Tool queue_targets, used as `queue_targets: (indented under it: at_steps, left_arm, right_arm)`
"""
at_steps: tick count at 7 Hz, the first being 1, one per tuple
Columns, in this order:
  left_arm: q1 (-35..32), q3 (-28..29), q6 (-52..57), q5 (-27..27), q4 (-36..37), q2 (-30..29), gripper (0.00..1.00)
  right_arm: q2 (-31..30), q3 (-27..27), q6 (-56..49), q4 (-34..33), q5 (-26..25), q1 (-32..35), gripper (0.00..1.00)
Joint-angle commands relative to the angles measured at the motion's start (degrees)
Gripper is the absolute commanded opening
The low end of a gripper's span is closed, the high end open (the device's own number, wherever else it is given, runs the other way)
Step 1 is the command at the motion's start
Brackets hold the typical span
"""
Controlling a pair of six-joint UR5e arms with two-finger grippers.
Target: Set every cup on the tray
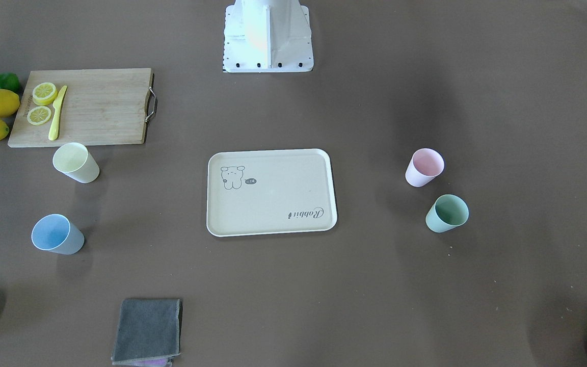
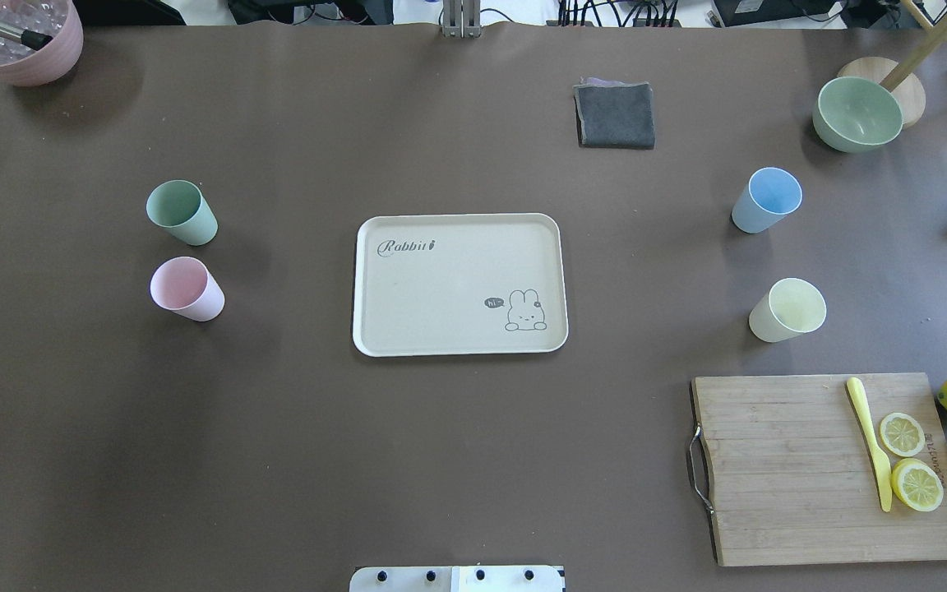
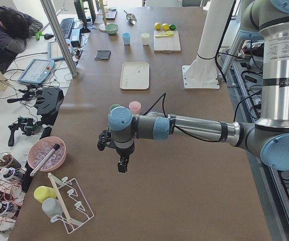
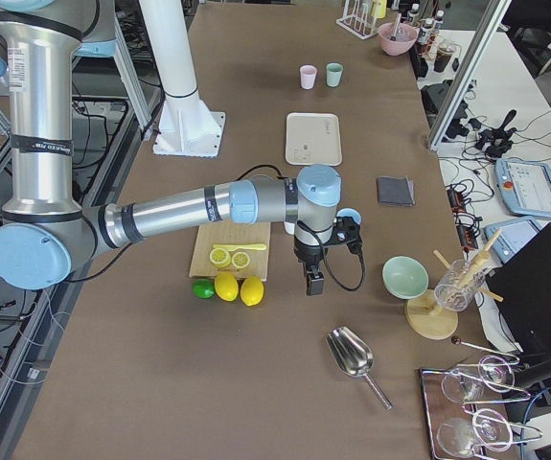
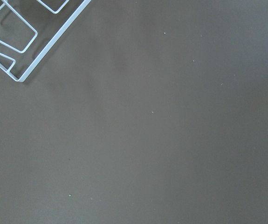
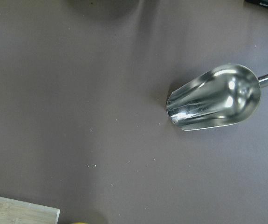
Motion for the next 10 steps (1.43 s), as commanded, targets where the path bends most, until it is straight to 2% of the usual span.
queue_targets:
  at_steps: [1,4,7,8,9,10]
  left_arm:
    - [0.21,-0.83,0.0,-0.13,-1.67,0.0,0.98]
    - [0.21,-4.6,-0.35,-0.04,-2.48,-0.78,0.98]
    - [0.3,-5.15,-0.53,-0.04,-4.32,-4.91,0.98]
    - [0.13,-1.41,-0.79,1.0,-9.2,-9.88,0.98]
    - [0.3,2.02,-0.62,0.4,-10.03,-11.76,0.98]
    - [0.39,2.58,-0.7,-2.04,-9.34,-14.56,0.98]
  right_arm:
    - [0.66,-0.08,0.25,4.22,-0.01,-0.04,1.0]
    - [1.19,0.27,0.96,4.15,-1.06,0.75,1.0]
    - [5.93,-0.17,6.93,4.24,-0.97,6.27,1.0]
    - [6.29,-0.52,6.5,4.33,-0.54,6.37,1.0]
    - [5.42,-0.87,6.15,4.42,-0.27,6.38,1.0]
    - [4.71,-1.31,5.88,4.33,-0.18,6.38,1.0]
